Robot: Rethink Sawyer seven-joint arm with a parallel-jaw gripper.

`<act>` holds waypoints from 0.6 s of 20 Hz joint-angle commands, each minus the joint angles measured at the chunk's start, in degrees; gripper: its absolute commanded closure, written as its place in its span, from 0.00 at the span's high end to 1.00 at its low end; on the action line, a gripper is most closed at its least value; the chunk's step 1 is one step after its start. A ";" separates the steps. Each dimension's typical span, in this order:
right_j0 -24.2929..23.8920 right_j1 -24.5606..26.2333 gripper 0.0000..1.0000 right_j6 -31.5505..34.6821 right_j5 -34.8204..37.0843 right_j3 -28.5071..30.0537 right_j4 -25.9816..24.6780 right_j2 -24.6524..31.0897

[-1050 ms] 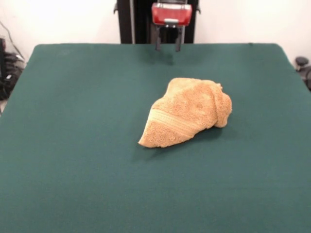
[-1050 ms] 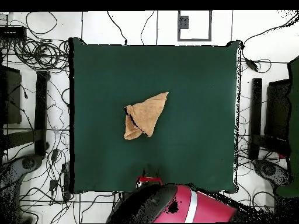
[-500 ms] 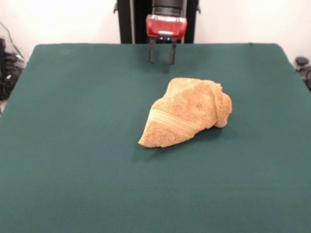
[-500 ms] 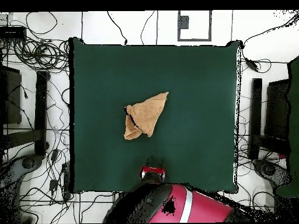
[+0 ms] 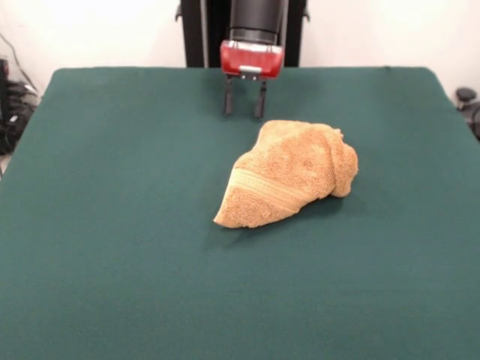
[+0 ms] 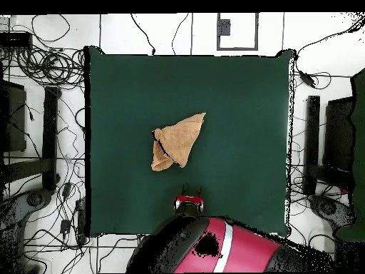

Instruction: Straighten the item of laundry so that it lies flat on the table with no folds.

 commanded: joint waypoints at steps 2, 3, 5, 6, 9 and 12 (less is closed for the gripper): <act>2.92 4.95 1.00 16.10 -0.87 -8.14 8.82 7.22; 3.25 5.12 1.00 16.30 -1.52 -7.92 9.50 7.19; 3.65 5.28 1.00 16.73 -2.39 -7.53 10.81 7.39; 3.88 5.48 1.00 17.00 -2.83 -7.42 11.60 7.58; 4.18 6.14 1.00 17.47 -4.15 -7.31 12.94 8.00; 4.35 6.42 1.00 18.20 -5.16 -6.89 14.29 8.41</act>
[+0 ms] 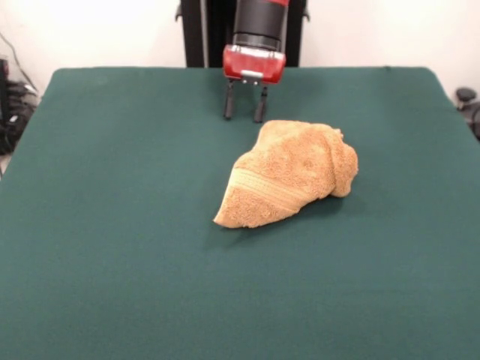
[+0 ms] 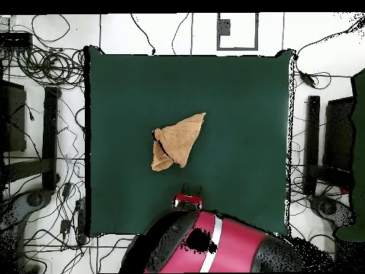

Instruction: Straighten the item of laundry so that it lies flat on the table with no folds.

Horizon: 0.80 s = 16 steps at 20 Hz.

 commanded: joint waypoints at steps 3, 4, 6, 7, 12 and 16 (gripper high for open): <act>3.02 4.30 1.00 18.43 -0.51 -7.12 11.32 8.60; 2.78 4.34 1.00 18.25 -0.08 -7.23 10.98 8.64; 1.98 4.41 1.00 17.52 1.51 -7.82 9.56 8.80; 1.47 4.47 1.00 17.11 2.54 -8.19 8.67 8.93; 0.93 3.60 1.00 14.67 7.00 -8.84 6.99 9.12; -0.20 0.80 1.00 12.06 15.17 -8.14 6.53 10.10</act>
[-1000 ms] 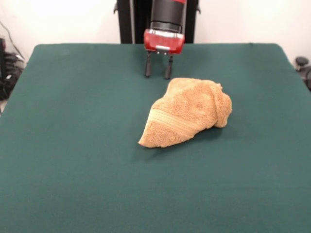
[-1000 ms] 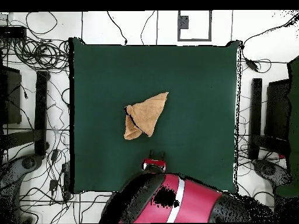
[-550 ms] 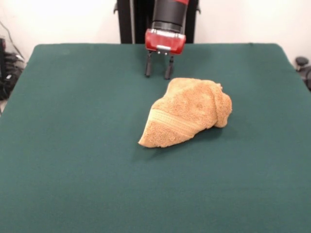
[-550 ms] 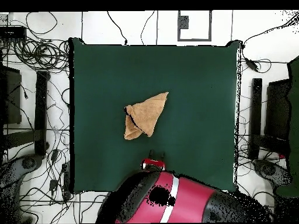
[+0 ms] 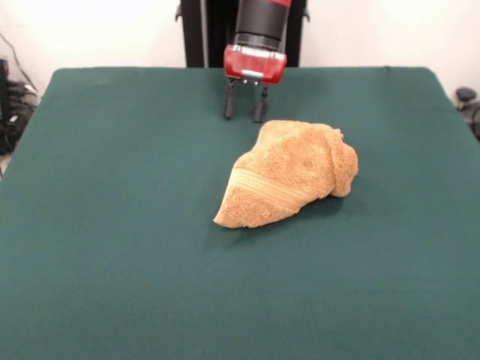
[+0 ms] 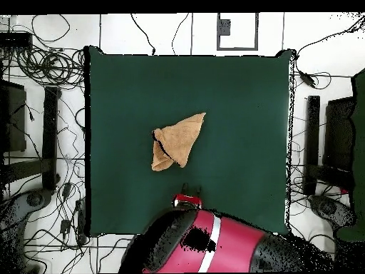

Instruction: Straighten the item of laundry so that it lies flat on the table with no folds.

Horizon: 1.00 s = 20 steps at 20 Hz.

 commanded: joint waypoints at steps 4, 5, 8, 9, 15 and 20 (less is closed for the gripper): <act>-0.41 -1.23 1.00 10.38 20.26 -8.51 4.52 9.82; -0.09 -1.47 1.00 10.26 20.19 -8.53 4.46 9.55; 0.92 -3.56 1.00 10.17 22.33 -7.82 5.38 8.99; 1.24 -4.56 1.00 10.02 23.57 -7.50 5.73 8.81; 1.51 -12.37 1.00 5.31 34.50 -9.05 3.88 6.70; -4.16 -14.34 1.00 3.25 35.50 -14.62 -5.84 7.97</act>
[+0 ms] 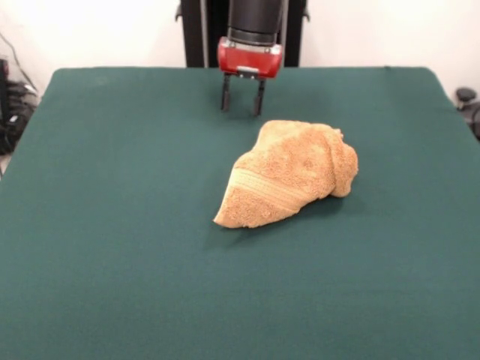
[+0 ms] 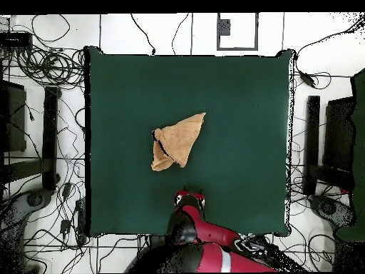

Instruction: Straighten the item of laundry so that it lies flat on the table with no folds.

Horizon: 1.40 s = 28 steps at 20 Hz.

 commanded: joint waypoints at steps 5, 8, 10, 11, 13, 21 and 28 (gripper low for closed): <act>-8.19 -5.89 1.00 6.06 9.76 -12.12 -7.72 9.37; -11.98 -7.90 1.00 6.81 10.78 -11.15 -11.32 12.47; -14.35 -9.53 1.00 7.28 11.59 -9.89 -13.10 14.18; -15.29 -10.25 1.00 7.46 11.88 -9.32 -13.78 14.83; -17.91 -12.44 1.00 7.80 12.97 -7.47 -15.35 16.71; -24.60 -12.14 1.00 9.45 10.52 -4.53 -20.62 21.58; -24.17 -7.17 1.00 9.36 4.34 -5.16 -23.96 18.95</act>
